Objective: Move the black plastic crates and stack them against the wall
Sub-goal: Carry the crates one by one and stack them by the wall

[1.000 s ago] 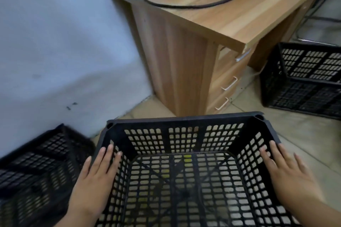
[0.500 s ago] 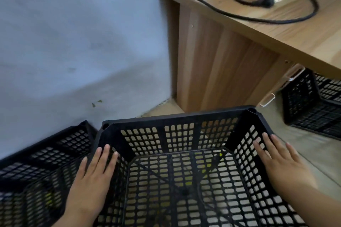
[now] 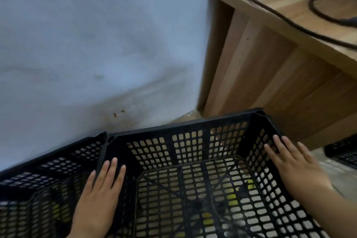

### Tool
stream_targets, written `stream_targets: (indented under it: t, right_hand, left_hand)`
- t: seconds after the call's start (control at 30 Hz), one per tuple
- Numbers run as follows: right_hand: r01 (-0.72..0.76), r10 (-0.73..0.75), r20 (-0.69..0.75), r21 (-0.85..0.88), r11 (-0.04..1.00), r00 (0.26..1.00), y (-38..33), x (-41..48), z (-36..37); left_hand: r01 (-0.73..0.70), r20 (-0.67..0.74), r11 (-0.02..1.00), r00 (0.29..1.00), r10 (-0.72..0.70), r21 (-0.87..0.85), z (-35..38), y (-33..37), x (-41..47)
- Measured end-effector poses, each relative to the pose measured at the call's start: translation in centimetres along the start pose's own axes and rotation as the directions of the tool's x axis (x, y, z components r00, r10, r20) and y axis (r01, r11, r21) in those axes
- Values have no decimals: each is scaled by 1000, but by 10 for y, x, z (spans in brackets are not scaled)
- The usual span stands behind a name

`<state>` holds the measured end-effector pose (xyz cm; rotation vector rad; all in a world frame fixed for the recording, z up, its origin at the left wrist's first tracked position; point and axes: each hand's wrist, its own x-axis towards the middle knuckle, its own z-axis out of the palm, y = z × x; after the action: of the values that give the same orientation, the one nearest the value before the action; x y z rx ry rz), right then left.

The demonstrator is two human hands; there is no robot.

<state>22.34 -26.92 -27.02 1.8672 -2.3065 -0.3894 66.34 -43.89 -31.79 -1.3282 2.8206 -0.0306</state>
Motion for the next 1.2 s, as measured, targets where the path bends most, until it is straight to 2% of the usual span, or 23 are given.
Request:
stream_targets:
  t: [0.07, 0.17, 0.27, 0.43, 0.5, 0.6, 0.77, 0.9, 0.97, 1.1, 1.2]
  right_hand:
    - [-14, 15, -20, 35, 999, 1000, 5, 23, 6]
    - [117, -115, -109, 10, 993, 987, 7, 58, 29]
    - [162, -158, -127, 22, 986, 979, 10, 100, 41]
    - [194, -185, -141, 55, 979, 973, 8, 170, 83]
    - [218, -207, -109, 98, 971, 972, 4, 194, 103]
    - [242, -222, -153, 123, 963, 963, -8, 228, 127]
    - [242, -231, -122, 85, 966, 965, -32, 277, 161]
    - [238, -235, -68, 50, 970, 970, -48, 293, 180]
    - [245, -244, -32, 45, 968, 969, -51, 291, 190]
    - [251, -251, 3, 44, 967, 968, -48, 278, 210]
    - [230, -232, 89, 28, 973, 969, -46, 271, 216]
  left_hand:
    - [43, 12, 999, 999, -43, 0, 4, -3, 10]
    - [99, 15, 995, 995, -99, -27, 14, -4, 24]
    - [138, -110, 986, 983, -147, -91, 31, -5, 39]
    - [204, -203, 979, 958, -202, -11, 72, -14, 67]
    - [243, -162, 970, 957, -241, -11, 85, -18, 81]
    - [304, -91, 952, 949, -301, 28, 106, -29, 98]
    - [373, 67, 923, 923, -379, 90, 140, -46, 115]
    - [409, 85, 906, 904, -418, 106, 167, -51, 112]
    - [419, 119, 905, 897, -426, 77, 177, -45, 107]
    - [457, 94, 889, 885, -456, 8, 193, -25, 106]
    - [473, 104, 881, 875, -473, 24, 193, -20, 112]
